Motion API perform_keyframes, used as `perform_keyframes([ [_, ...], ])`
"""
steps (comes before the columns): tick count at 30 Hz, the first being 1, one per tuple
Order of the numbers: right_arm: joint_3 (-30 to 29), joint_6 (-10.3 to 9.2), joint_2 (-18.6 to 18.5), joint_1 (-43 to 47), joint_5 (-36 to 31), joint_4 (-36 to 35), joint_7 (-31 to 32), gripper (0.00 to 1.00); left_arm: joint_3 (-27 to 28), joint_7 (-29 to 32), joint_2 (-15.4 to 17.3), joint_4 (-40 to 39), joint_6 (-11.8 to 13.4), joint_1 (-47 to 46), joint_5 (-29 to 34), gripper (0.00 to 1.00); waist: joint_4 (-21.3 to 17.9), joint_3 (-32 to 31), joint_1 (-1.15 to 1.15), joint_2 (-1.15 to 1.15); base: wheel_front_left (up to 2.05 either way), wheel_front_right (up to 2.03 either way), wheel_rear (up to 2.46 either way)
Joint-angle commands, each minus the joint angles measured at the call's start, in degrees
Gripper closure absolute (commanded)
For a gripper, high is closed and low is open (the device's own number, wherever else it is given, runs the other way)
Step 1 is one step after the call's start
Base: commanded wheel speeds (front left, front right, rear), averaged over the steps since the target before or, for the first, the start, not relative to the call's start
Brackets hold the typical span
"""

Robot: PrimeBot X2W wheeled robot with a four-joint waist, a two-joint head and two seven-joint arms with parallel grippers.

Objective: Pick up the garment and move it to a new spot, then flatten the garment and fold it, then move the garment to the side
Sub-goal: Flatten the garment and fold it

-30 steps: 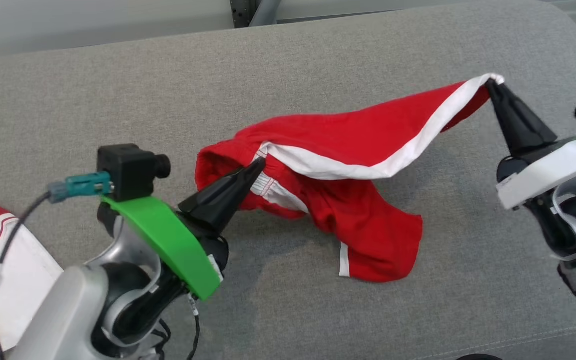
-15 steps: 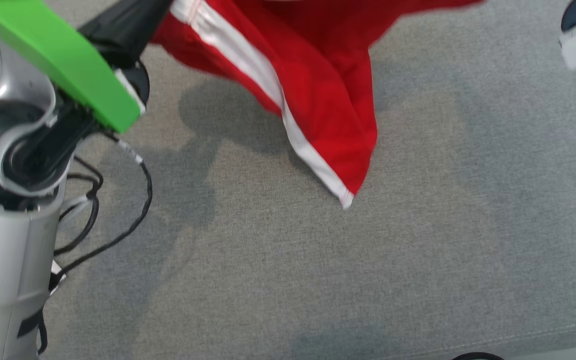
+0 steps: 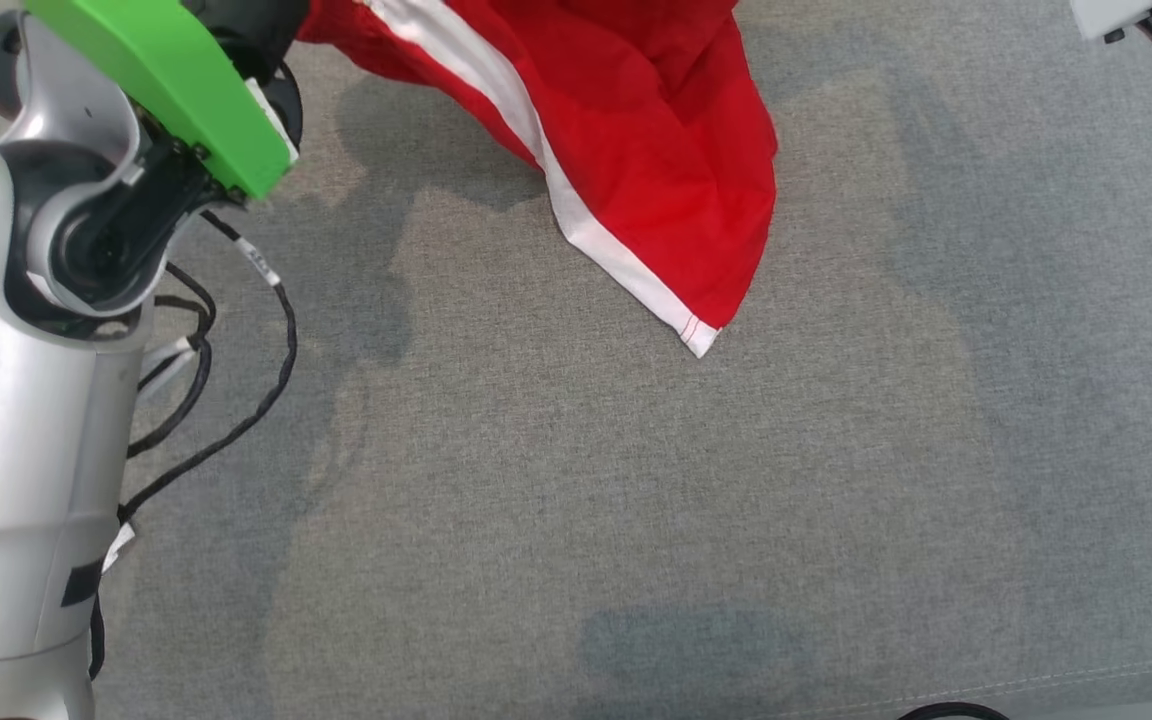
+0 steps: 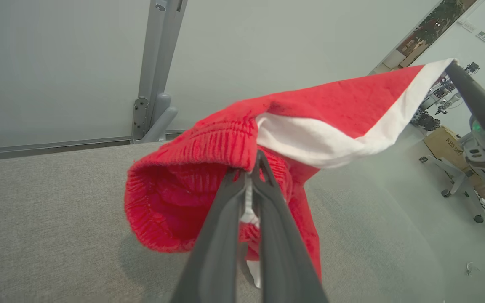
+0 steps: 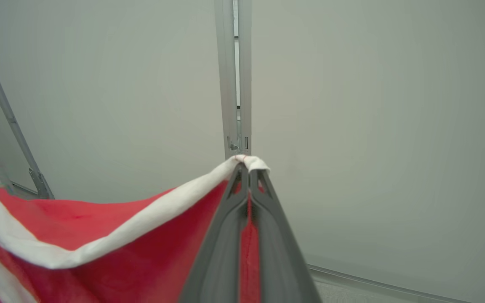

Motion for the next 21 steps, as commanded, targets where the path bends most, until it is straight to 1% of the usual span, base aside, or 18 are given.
perform_keyframes([
  [1, 0.38, 0.00, -0.51, 0.43, 0.35, 0.40, -0.31, 1.00, -0.05, -0.18, 0.39, 0.32, -0.37, 1.29, 0.22, 1.00, 0.10, -0.06, -0.01, 0.00, 0.00, 0.00, 0.00],
  [5, 2.07, 0.00, -1.09, 1.88, 0.68, 1.80, 0.02, 1.00, 0.06, -1.24, 0.81, 1.40, -0.86, 2.90, -0.16, 1.00, 0.30, 0.02, -0.01, 0.00, 0.00, 0.00, 0.00],
  [9, 4.43, 0.00, -0.37, 4.45, 1.40, 2.97, -0.23, 1.00, -0.38, -2.73, 0.41, 2.65, -1.32, 5.87, -0.25, 1.00, 0.36, 0.06, -0.01, 0.00, 0.00, 0.00, 0.00],
  [16, 9.76, 0.00, 2.21, 14.07, 2.99, 7.15, -2.86, 1.00, -1.71, -7.42, -2.51, 7.66, -2.25, 14.03, -2.03, 1.00, 0.29, -0.19, -0.01, 0.00, 0.00, 0.00, 0.00],
  [21, 10.86, 0.00, 2.75, 17.90, 4.45, 9.46, -5.79, 1.00, -3.32, -10.42, -3.40, 9.75, -2.80, 17.64, -2.65, 1.00, 0.53, -0.48, -0.01, 0.00, 0.00, 0.00, 0.00],
])
